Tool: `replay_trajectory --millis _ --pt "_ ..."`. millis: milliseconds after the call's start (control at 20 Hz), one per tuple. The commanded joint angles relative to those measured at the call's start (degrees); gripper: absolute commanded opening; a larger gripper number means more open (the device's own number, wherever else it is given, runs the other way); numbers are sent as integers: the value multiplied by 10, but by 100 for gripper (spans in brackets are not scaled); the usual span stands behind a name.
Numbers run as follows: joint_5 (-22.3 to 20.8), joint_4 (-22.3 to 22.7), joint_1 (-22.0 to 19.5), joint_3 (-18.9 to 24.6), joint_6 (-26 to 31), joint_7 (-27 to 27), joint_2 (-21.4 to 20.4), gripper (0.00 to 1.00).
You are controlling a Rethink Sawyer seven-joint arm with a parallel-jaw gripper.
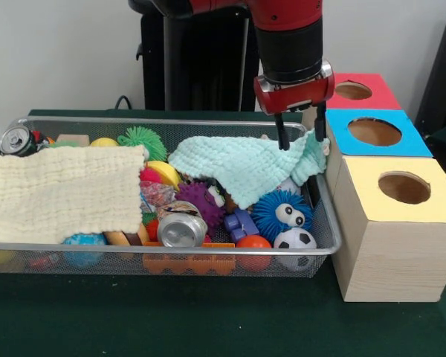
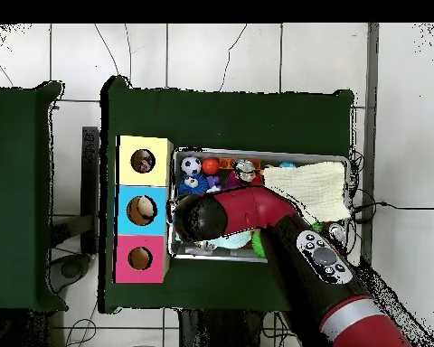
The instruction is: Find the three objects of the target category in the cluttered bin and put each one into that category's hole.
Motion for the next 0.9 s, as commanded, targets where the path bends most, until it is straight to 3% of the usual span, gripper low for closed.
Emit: replay_trajectory --millis 50,450,900 --pt "-56 -51 2 -36 -21 -11 66 100" --pt "-100 -55 48 -101 -70 55 81 100" --pt "-86 -51 56 -116 -91 50 92 100"
